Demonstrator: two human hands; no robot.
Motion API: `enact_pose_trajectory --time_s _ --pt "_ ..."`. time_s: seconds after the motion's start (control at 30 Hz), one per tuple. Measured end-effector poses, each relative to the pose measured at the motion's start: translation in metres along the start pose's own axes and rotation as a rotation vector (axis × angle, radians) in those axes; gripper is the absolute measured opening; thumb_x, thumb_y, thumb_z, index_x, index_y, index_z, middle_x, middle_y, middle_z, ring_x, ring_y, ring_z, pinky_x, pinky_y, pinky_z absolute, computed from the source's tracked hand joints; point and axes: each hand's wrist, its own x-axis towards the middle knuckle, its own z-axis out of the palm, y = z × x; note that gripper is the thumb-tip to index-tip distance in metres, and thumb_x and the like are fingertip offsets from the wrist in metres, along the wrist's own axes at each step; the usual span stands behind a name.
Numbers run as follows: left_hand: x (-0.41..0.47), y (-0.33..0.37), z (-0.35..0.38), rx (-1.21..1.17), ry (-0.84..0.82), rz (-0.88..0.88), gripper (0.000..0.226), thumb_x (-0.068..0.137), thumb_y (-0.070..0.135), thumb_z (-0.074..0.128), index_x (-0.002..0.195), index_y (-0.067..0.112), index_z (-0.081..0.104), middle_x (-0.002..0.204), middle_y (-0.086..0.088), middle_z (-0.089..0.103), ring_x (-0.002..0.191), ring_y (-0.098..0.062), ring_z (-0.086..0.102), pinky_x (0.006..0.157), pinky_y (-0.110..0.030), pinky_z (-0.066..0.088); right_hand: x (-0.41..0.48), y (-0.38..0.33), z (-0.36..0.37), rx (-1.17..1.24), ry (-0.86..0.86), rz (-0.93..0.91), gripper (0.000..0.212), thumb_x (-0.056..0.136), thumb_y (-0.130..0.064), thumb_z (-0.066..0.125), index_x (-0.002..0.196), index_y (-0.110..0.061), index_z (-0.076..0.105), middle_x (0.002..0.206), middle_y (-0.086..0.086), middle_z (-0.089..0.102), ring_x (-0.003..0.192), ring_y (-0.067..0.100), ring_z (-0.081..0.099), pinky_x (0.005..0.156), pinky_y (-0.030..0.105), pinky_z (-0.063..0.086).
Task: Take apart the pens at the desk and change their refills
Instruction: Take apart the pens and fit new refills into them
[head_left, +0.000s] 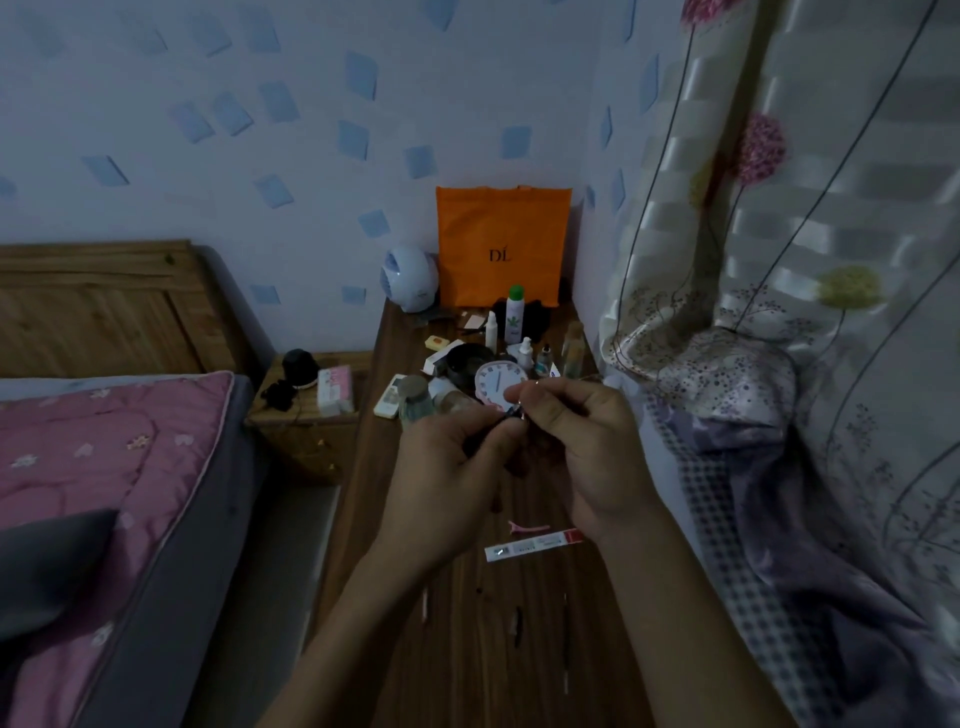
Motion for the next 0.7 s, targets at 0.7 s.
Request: enact_pose_trajectory --time_s 0.7 --pt "-0.039 -0.1 0.029 -0.2 -0.098 -0.424 0.023 0.099 0.015 0.053 0.088 0.006 0.071 0.055 0.001 0.064 0.042 -0.011 0.055 0.043 -0.024 0.043 -0.018 0.105 -0.057 -0.201 0.219 0.215 0.013 0.081 -0.029 0.072 0.086 -0.019 0.079 0.054 -0.005 0.058 0.058 0.011 0.056 0.057 0.024 0.048"
